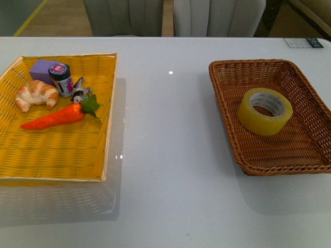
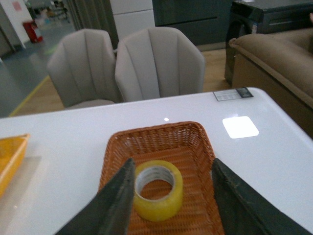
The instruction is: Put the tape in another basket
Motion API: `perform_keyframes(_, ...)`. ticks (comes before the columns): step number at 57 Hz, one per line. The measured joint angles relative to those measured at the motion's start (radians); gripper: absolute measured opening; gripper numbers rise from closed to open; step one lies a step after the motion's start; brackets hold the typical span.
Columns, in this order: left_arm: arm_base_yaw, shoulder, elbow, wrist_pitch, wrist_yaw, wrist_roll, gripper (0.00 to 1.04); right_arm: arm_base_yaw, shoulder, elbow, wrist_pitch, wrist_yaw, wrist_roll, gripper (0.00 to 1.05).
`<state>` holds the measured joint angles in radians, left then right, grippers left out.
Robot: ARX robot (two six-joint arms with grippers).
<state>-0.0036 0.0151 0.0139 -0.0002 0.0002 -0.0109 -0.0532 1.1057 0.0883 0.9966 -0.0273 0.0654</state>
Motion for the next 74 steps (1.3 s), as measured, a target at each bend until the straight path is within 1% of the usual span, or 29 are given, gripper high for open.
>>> perform_keyframes(5,0.0,0.0,0.0,0.0,0.0,0.0,0.02,0.043,-0.074,-0.021,-0.053,0.016,-0.034,0.18)
perform_keyframes(10,0.0,0.0,0.0,0.0,0.0,0.0,0.02,0.048,-0.152,-0.039,-0.108,0.024,-0.043,0.03)
perform_keyframes(11,0.0,0.0,0.0,0.0,0.0,0.0,0.02,0.048,-0.168,-0.042,-0.12,0.028,-0.052,0.02)
perform_keyframes(41,0.0,0.0,0.0,0.0,0.0,0.0,0.02,0.05,-0.562,-0.066,-0.463,0.027,-0.059,0.02)
perform_keyframes(49,0.0,0.0,0.0,0.0,0.0,0.0,0.02,0.05,-0.684,-0.066,-0.575,0.028,-0.059,0.02)
perform_keyframes(74,0.0,0.0,0.0,0.0,0.0,0.0,0.02,0.05,-0.862,-0.066,-0.752,0.027,-0.059,0.02)
